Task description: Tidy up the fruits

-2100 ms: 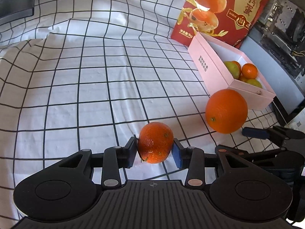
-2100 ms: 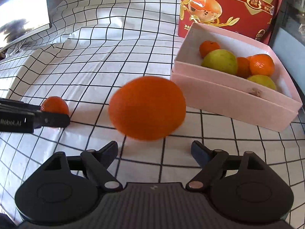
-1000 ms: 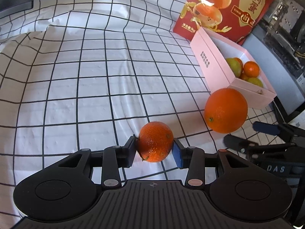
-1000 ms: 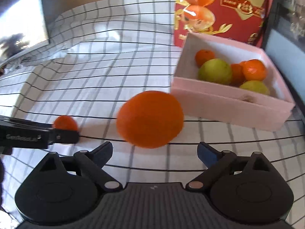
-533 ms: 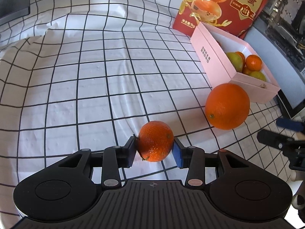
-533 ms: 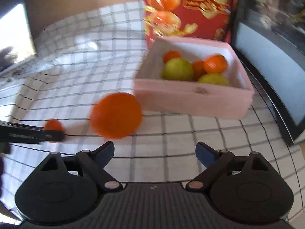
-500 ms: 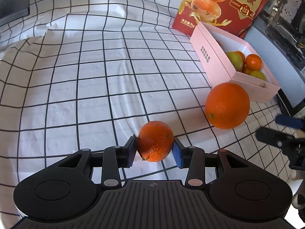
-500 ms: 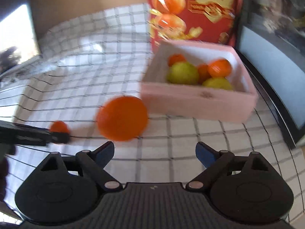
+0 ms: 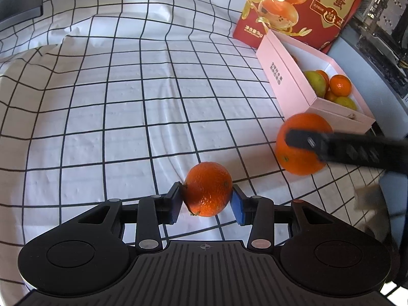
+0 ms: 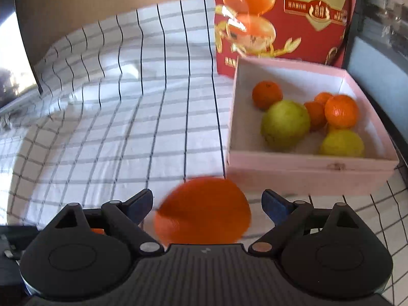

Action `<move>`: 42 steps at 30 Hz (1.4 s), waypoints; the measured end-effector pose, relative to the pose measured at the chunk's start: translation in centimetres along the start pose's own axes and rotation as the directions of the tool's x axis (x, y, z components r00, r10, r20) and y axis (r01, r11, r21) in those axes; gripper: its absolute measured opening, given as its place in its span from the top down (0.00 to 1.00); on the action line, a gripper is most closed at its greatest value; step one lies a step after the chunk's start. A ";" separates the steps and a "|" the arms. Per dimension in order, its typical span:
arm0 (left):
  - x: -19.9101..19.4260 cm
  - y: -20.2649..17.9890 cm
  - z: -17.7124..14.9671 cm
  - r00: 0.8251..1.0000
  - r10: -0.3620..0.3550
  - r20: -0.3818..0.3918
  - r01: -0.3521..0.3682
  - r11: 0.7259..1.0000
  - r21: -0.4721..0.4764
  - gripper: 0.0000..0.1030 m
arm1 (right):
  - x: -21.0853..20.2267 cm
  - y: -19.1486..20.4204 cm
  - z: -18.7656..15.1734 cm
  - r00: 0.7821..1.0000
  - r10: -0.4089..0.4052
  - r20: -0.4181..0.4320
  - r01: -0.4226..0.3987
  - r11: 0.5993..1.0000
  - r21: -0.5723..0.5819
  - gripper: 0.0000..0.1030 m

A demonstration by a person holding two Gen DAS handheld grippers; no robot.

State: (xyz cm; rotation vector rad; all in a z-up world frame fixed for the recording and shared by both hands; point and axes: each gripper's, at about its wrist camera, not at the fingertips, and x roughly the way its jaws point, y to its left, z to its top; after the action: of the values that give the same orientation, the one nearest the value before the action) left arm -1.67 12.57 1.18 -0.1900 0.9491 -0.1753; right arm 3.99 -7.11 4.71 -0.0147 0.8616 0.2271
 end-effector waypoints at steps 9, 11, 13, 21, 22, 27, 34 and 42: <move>-0.1 -0.2 -0.1 1.000 0.009 0.006 -0.009 1.000 0.006 0.56 | -3.6 -3.0 -3.3 0.999 0.044 0.009 -0.044 0.998 -0.052 0.10; -0.1 -0.2 -0.1 1.000 0.010 0.009 -0.010 1.000 0.008 0.56 | -3.6 -3.2 -3.0 0.999 0.052 0.009 -0.051 0.998 -0.043 0.10; -0.1 -0.2 -0.1 1.000 0.009 0.007 -0.009 1.000 0.010 0.56 | -2.9 -3.1 -2.6 0.997 0.073 0.006 -0.073 0.997 -0.012 0.10; 0.0 -0.3 -0.1 1.000 0.010 0.002 -0.010 1.000 0.028 0.56 | 1.7 -1.1 -1.3 0.982 0.178 -0.057 -0.172 0.981 0.090 0.22; 0.0 -0.3 -0.1 1.000 0.012 0.003 -0.012 1.000 0.025 0.56 | 2.0 -0.7 -1.3 0.981 0.183 -0.061 -0.178 0.981 0.082 0.23; -0.2 0.2 -0.2 1.000 -0.008 0.009 0.008 0.999 -0.032 0.56 | 2.2 0.9 -1.5 0.983 0.171 -0.059 -0.172 0.985 -0.009 0.30; -0.2 0.0 -0.1 1.000 -0.006 0.002 0.007 1.000 -0.019 0.56 | 1.1 0.8 -2.1 0.982 0.156 -0.103 -0.163 0.984 -0.069 0.31; 0.0 -0.2 0.2 1.000 -0.002 -0.020 0.002 1.000 0.000 0.56 | -1.4 -2.2 -3.9 0.988 0.084 -0.127 -0.102 0.985 -0.138 0.31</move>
State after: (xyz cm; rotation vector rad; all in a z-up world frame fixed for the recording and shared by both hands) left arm -1.51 12.41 1.29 -0.1893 0.9688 -0.1789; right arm 0.66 -9.97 3.08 -0.1246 0.9655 0.3793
